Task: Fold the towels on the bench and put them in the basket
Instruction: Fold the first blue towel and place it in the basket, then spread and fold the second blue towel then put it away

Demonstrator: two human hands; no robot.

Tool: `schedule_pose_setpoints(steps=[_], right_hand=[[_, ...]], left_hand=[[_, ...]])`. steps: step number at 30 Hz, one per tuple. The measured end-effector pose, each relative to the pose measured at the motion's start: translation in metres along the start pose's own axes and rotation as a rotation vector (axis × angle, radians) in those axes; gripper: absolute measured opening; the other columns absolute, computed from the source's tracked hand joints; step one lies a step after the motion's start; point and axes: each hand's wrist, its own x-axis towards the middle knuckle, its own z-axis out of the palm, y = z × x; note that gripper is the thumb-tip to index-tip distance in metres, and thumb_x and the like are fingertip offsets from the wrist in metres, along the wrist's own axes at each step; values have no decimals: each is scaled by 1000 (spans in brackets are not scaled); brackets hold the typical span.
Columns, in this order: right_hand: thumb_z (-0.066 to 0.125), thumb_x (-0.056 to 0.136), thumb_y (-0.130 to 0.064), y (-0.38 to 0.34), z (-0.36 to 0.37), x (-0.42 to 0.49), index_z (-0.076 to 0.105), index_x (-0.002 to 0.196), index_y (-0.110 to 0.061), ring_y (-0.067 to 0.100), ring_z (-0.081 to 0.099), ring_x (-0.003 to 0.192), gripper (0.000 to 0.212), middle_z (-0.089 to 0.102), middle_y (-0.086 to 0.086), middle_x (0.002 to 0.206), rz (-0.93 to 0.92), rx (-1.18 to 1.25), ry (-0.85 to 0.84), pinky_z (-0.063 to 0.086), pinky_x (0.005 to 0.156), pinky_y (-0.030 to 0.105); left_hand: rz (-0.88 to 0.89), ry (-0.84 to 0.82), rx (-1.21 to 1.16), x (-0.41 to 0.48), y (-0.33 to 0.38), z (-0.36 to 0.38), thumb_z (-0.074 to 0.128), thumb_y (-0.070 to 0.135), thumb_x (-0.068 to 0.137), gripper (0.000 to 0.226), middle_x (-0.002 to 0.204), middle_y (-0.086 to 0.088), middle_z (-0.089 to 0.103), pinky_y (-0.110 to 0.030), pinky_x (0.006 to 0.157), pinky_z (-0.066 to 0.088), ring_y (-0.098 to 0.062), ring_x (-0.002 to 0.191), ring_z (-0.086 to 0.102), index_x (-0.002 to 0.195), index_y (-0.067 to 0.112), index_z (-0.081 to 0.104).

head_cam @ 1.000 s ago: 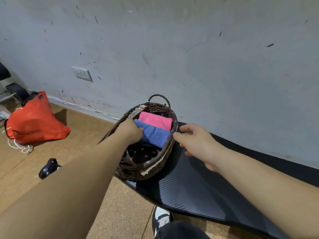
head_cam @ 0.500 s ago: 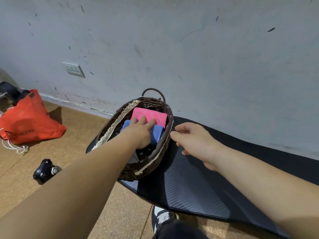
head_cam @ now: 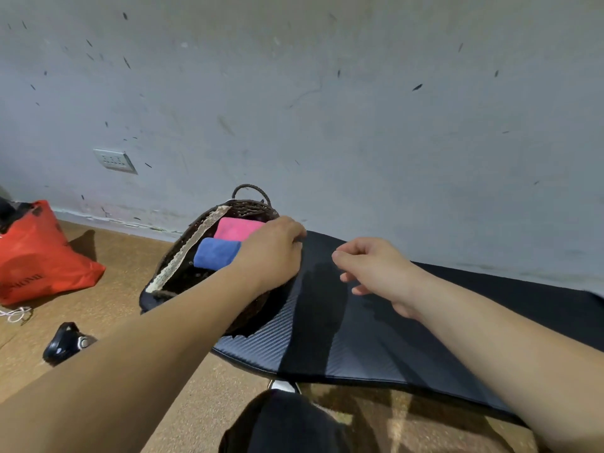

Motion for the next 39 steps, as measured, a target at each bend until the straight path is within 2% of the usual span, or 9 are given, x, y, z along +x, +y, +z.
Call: schedule_pose_setpoints(steps=[6, 12, 18, 21, 26, 30, 34, 36, 39], right_hand=[[63, 95, -37, 47, -84, -53, 71, 103, -19, 23, 72, 100, 21, 73, 8, 103, 3, -20, 61, 58, 81, 36], [64, 93, -41, 118, -165, -106, 73, 94, -23, 12, 63, 78, 20, 70, -6, 83, 16, -189, 141, 52, 71, 30], [62, 92, -52, 190, -252, -101, 68, 116, -18, 19, 66, 100, 42, 70, -3, 105, 173, -556, 215, 53, 95, 38], [62, 91, -49, 233, -290, -105, 67, 119, -20, 21, 66, 104, 40, 71, -3, 107, 250, -535, 493, 54, 89, 36], [64, 89, -30, 290, -347, -111, 67, 121, -14, 33, 66, 102, 36, 72, 9, 106, 343, -461, 881, 47, 75, 35], [66, 88, -25, 313, -360, -110, 72, 106, -15, 35, 65, 91, 22, 69, 16, 108, 371, -402, 965, 47, 67, 35], [63, 92, -28, 308, -364, -110, 68, 94, -24, 37, 62, 102, 7, 70, 13, 107, 338, -395, 1017, 47, 75, 38], [56, 97, -24, 292, -363, -112, 58, 96, -19, 34, 60, 98, 6, 68, 9, 97, 254, -340, 1089, 46, 76, 39], [49, 101, -16, 249, -353, -120, 53, 102, -10, 21, 55, 81, 8, 58, -3, 81, 31, -43, 1141, 42, 65, 25]], left_hand=[[134, -175, -134, -15, 123, 33, 55, 25, 98, 29, 124, 6, 67, -36, 100, 50, -14, 114, 61, 124, 23, 68], [149, -283, -297, -19, 233, 79, 58, 27, 98, 24, 105, 14, 71, -23, 87, 50, -3, 94, 64, 119, 28, 70], [171, -368, -429, -16, 301, 145, 62, 27, 97, 22, 103, 15, 72, -22, 89, 54, 1, 94, 65, 117, 27, 72], [167, -429, -475, -15, 321, 166, 64, 29, 97, 21, 103, 17, 71, -16, 87, 52, 4, 93, 65, 117, 28, 73], [177, -442, -562, -5, 355, 180, 66, 32, 96, 23, 98, 19, 70, -21, 90, 55, 3, 90, 67, 118, 31, 72], [196, -463, -496, -5, 356, 182, 64, 33, 97, 25, 100, 21, 68, -21, 90, 55, 2, 88, 67, 121, 34, 69], [133, -444, -472, 0, 348, 180, 63, 33, 97, 25, 101, 22, 67, -22, 91, 55, 2, 88, 66, 120, 35, 70], [116, -438, -478, 0, 347, 178, 63, 33, 96, 27, 102, 22, 68, -26, 93, 55, 1, 88, 67, 123, 34, 69], [109, -412, -514, 0, 348, 173, 62, 32, 97, 34, 103, 18, 70, -24, 94, 53, 3, 91, 68, 131, 36, 63]])
